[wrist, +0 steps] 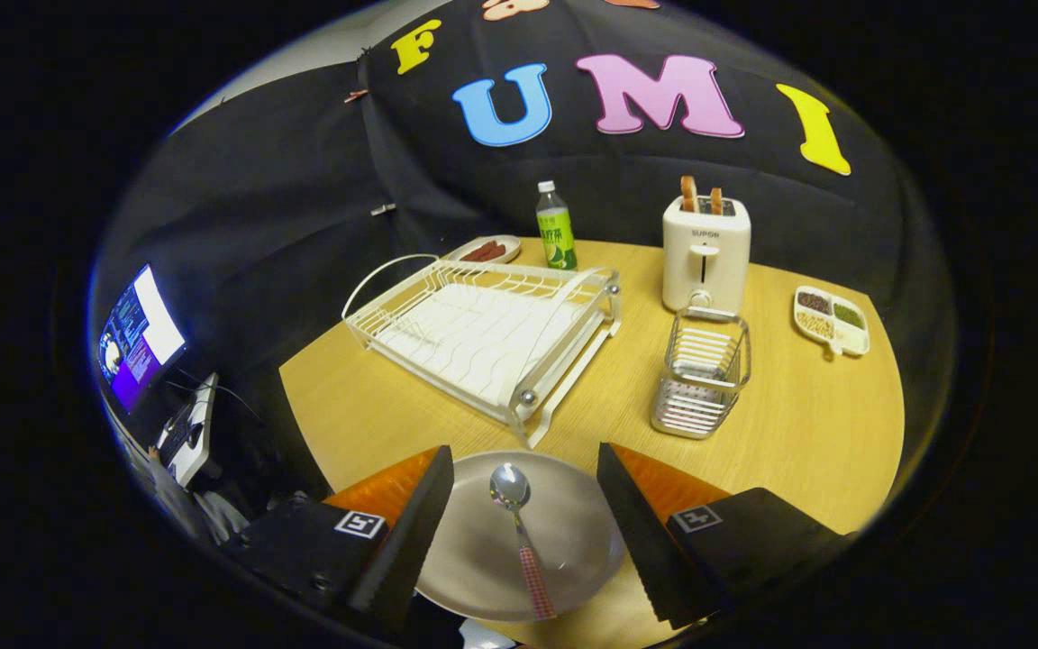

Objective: Take the plate from the dish rack, then take the spoon from the basket and place it into the plate.

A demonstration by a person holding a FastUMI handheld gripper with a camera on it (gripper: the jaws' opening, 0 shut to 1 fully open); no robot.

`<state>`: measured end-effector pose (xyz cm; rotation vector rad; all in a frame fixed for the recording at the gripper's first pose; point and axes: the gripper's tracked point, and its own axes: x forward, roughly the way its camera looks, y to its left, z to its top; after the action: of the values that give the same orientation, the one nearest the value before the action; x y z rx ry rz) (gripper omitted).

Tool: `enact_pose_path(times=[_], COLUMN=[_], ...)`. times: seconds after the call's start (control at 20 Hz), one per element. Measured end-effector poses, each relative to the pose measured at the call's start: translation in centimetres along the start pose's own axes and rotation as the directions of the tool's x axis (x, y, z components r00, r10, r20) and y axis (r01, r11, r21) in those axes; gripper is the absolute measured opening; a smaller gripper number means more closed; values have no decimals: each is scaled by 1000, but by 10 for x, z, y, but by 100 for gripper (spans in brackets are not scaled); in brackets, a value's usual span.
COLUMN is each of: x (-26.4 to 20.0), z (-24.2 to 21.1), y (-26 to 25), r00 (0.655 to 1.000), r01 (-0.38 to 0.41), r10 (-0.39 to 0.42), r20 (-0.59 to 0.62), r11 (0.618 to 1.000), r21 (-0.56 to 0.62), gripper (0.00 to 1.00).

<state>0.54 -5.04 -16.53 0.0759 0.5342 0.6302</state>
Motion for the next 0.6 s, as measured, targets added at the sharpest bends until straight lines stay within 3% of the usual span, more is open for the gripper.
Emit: enact_pose_path(times=[0.3,0.6], x=[-52,-115], z=[71,115], y=[-27,-31], r00=[964,842], r01=[196,410], r10=[-195,-440], r20=[182,311], r11=[981,898], r21=[10,161], gripper=[99,99])
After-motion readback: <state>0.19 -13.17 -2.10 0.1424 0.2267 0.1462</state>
